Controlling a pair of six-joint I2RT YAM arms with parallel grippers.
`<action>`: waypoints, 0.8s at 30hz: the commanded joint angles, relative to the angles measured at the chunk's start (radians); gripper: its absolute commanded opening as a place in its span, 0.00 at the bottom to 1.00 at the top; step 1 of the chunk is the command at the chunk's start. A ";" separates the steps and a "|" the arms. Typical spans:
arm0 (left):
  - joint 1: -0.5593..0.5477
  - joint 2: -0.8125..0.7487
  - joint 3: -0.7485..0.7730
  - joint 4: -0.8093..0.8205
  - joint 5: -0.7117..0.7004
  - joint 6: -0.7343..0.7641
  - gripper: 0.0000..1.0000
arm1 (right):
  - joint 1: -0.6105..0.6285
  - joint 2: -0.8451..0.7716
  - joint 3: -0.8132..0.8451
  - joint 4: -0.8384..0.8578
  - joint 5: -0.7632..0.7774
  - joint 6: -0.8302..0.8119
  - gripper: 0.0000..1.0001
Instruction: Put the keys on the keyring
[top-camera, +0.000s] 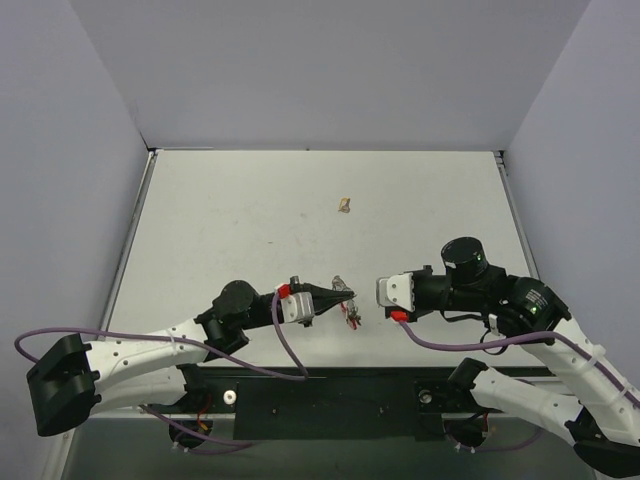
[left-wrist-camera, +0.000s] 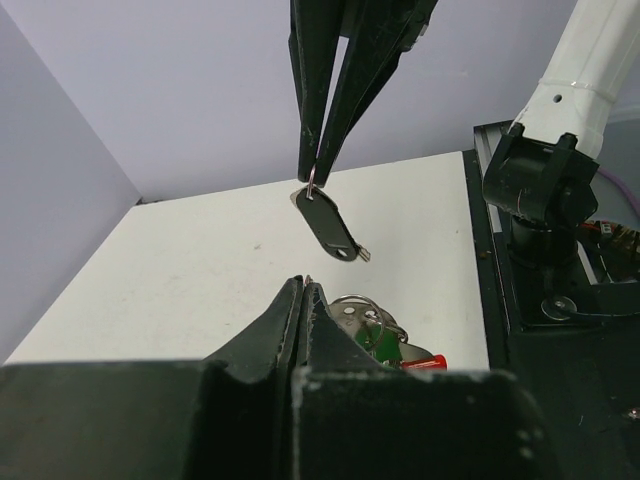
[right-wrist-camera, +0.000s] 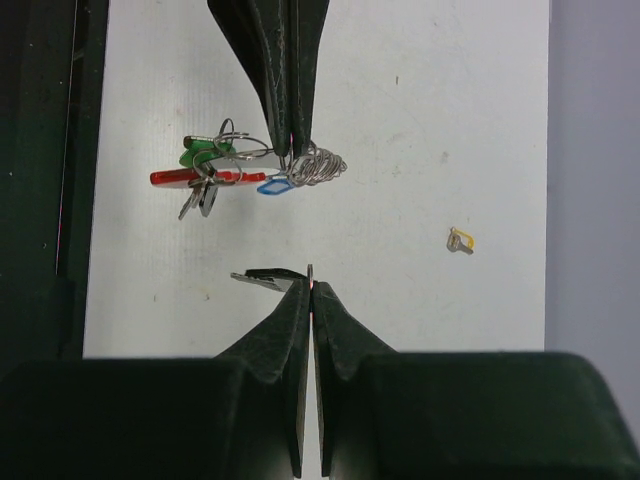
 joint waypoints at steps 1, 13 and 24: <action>-0.020 -0.007 0.054 0.092 -0.039 0.026 0.00 | 0.022 0.000 -0.016 0.076 -0.017 0.067 0.00; -0.032 -0.010 0.028 0.178 -0.062 -0.017 0.00 | 0.052 0.017 -0.062 0.192 -0.033 0.195 0.00; -0.021 -0.018 -0.061 0.389 -0.116 -0.173 0.00 | 0.050 0.031 -0.044 0.263 -0.078 0.353 0.00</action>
